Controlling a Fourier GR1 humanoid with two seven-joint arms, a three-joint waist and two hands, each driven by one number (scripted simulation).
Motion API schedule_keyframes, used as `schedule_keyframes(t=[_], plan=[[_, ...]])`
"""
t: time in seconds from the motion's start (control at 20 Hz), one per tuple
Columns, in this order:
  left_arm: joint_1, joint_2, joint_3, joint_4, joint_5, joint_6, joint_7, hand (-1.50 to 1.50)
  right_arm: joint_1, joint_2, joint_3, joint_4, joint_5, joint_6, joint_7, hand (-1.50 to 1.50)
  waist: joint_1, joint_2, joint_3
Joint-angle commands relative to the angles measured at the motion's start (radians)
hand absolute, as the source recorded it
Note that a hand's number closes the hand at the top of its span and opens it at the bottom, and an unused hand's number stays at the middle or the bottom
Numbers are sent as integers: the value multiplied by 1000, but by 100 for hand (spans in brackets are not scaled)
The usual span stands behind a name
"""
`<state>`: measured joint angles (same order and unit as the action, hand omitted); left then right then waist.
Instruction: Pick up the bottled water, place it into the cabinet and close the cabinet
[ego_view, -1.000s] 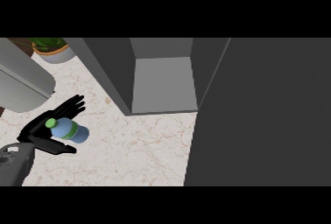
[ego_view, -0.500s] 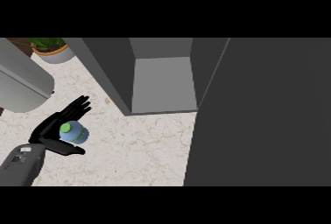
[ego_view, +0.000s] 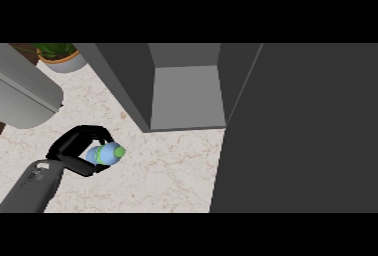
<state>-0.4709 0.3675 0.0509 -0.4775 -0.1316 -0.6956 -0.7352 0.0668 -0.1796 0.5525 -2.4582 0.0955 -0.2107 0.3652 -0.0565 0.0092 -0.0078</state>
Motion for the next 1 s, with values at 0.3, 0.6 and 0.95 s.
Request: schedule_keyframes(t=[0.3,0.6,0.95], plan=[[73,-232,117,-49,60,549,-144,150,23,-35,-39,-81,10,-20,54,-150,43,-15,6],[114,-362,61,-133,84,716,-250,150,23,-20,6,-76,55,-49,54,-150,48,-13,7],[114,-366,-118,-395,287,731,6,150,75,-41,22,-109,75,-74,48,-150,51,-18,8]])
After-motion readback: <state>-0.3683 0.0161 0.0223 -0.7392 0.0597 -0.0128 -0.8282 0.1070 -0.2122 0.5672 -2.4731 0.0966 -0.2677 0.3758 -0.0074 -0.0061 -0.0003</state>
